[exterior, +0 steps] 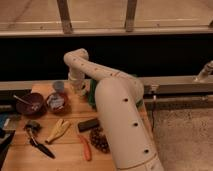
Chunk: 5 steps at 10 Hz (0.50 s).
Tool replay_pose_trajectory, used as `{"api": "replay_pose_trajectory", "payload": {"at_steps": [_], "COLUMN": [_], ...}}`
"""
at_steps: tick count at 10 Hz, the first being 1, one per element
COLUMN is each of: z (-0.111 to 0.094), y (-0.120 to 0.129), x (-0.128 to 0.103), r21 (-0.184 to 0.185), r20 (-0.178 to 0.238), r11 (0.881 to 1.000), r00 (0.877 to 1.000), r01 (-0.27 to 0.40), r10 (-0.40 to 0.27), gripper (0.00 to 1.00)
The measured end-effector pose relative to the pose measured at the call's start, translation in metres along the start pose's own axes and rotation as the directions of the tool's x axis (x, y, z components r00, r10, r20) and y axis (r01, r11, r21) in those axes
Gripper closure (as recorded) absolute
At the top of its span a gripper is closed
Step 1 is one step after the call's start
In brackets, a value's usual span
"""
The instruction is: Stack cups into tray
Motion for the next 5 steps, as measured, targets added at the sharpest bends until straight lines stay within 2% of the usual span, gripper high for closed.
{"api": "replay_pose_trajectory", "payload": {"at_steps": [3,5], "z": [-0.014,-0.039], "y": [0.001,0.011], "x": [0.002,-0.001], "r21": [0.041,0.073], "r20": [0.012,0.036], "r11": [0.999,0.997], "r00": [1.000,0.999], "r01": [-0.008,0.009], "r10": [0.008,-0.011], "gripper": [0.89,0.89]}}
